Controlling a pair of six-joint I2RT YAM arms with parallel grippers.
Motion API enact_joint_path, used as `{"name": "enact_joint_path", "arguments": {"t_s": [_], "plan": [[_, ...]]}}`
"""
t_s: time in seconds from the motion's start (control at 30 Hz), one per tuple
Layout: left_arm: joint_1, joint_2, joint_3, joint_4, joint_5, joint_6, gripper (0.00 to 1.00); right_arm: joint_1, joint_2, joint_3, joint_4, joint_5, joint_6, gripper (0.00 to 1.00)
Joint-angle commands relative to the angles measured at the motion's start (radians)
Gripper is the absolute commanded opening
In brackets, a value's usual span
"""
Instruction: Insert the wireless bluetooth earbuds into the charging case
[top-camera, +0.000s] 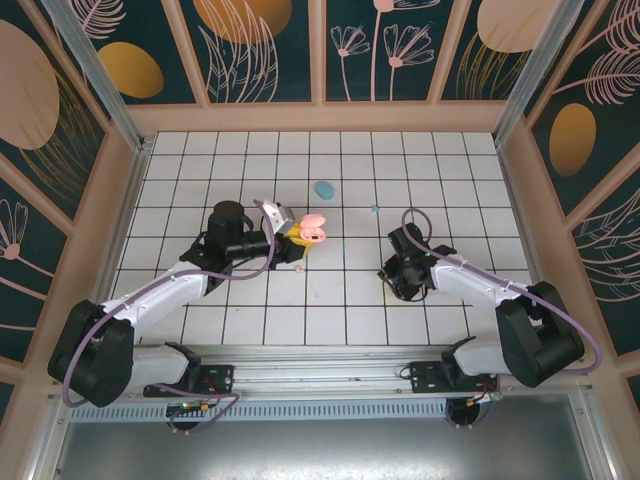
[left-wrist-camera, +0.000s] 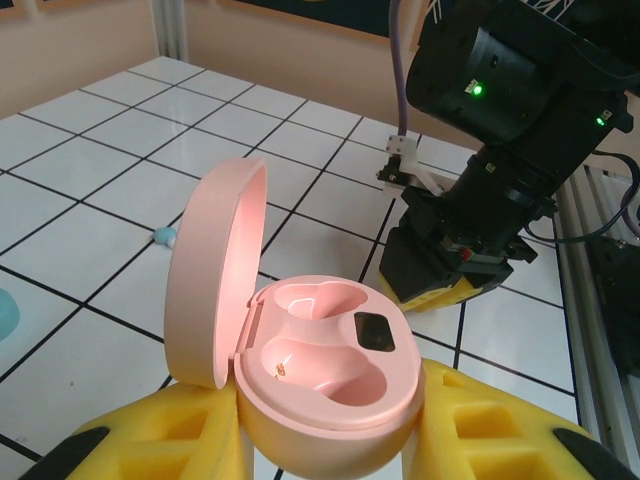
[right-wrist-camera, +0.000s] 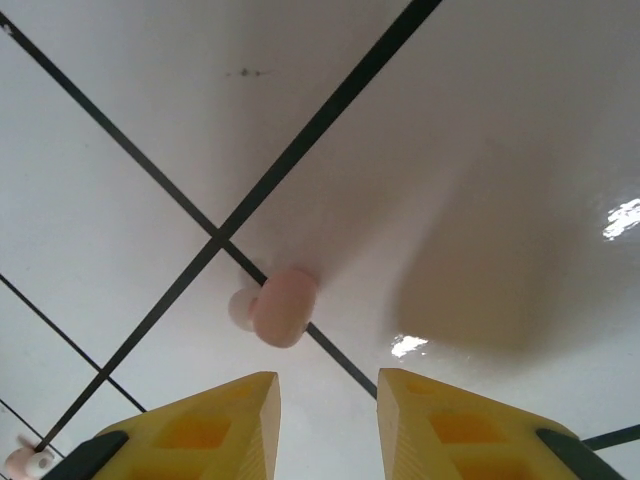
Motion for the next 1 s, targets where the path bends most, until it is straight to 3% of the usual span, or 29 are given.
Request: {"name": "enact_joint_path", "arguments": {"t_s": [0.0, 0.97], "plan": [[0.006, 0.015, 0.043, 0.014, 0.011, 0.031, 0.11, -0.026, 0.001, -0.02, 0.043, -0.011, 0.025, 0.32], [0.006, -0.029, 0.014, -0.047, 0.006, 0.069, 0.1, -0.037, 0.203, 0.112, 0.046, -0.045, -0.083, 0.24]]}}
